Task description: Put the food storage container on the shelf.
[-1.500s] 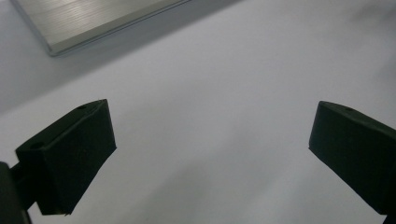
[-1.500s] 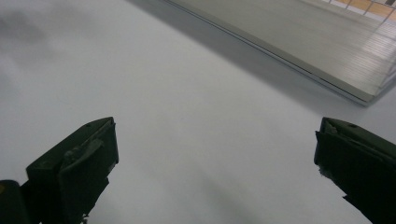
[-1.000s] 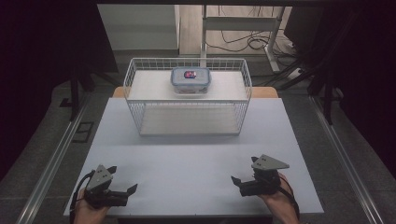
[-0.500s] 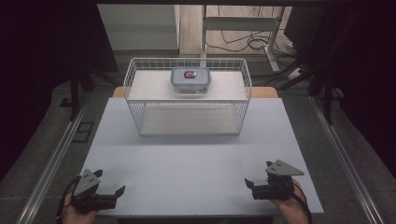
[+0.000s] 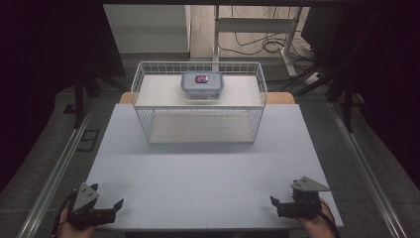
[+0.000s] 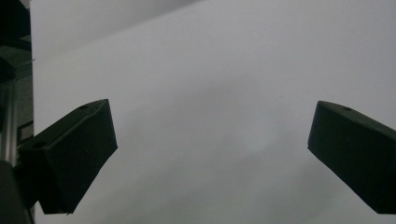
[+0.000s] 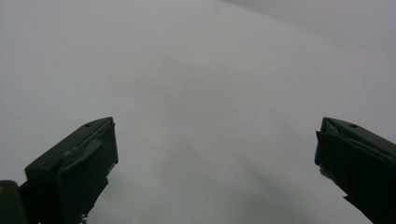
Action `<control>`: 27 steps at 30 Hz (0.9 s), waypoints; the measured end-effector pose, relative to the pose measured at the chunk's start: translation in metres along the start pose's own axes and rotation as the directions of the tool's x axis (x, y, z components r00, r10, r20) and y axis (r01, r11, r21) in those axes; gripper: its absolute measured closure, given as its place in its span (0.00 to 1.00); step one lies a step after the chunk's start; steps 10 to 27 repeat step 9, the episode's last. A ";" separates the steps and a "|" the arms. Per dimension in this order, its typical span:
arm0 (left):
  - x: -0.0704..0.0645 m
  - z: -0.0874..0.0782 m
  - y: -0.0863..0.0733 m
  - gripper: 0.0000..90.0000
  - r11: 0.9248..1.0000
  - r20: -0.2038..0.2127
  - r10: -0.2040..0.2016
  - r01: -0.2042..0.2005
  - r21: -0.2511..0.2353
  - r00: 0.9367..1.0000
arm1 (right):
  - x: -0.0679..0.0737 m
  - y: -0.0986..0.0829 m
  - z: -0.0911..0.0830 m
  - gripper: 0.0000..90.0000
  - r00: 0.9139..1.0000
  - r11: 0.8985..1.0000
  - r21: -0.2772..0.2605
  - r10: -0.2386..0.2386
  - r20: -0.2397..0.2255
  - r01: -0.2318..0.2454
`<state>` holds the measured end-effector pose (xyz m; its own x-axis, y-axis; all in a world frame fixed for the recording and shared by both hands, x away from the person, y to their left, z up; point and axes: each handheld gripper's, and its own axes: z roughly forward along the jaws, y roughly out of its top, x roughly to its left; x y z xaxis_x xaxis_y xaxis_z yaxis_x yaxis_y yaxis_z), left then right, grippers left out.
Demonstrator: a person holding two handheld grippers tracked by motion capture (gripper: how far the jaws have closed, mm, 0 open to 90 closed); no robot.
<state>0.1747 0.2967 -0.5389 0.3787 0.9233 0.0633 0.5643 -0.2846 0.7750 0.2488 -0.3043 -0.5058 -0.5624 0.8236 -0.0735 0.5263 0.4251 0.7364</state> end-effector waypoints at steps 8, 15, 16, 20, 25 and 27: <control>0.005 0.010 -0.005 0.00 0.997 0.025 -0.031 0.029 0.074 0.999 | 0.000 -0.004 0.006 0.00 1.000 0.998 0.059 -0.002 -0.015 0.003; 0.004 0.010 -0.005 0.00 0.997 0.027 -0.029 0.027 0.077 0.999 | 0.001 -0.004 0.007 0.00 1.000 0.998 0.060 -0.005 -0.013 0.006; 0.004 0.010 -0.005 0.00 0.997 0.027 -0.029 0.027 0.077 0.999 | 0.001 -0.004 0.007 0.00 1.000 0.998 0.060 -0.005 -0.013 0.006; 0.004 0.010 -0.005 0.00 0.997 0.027 -0.029 0.027 0.077 0.999 | 0.001 -0.004 0.007 0.00 1.000 0.998 0.060 -0.005 -0.013 0.006; 0.004 0.010 -0.005 0.00 0.997 0.027 -0.029 0.027 0.077 0.999 | 0.001 -0.004 0.007 0.00 1.000 0.998 0.060 -0.005 -0.013 0.006; 0.004 0.010 -0.005 0.00 0.997 0.027 -0.029 0.027 0.077 0.999 | 0.001 -0.004 0.007 0.00 1.000 0.998 0.060 -0.005 -0.013 0.006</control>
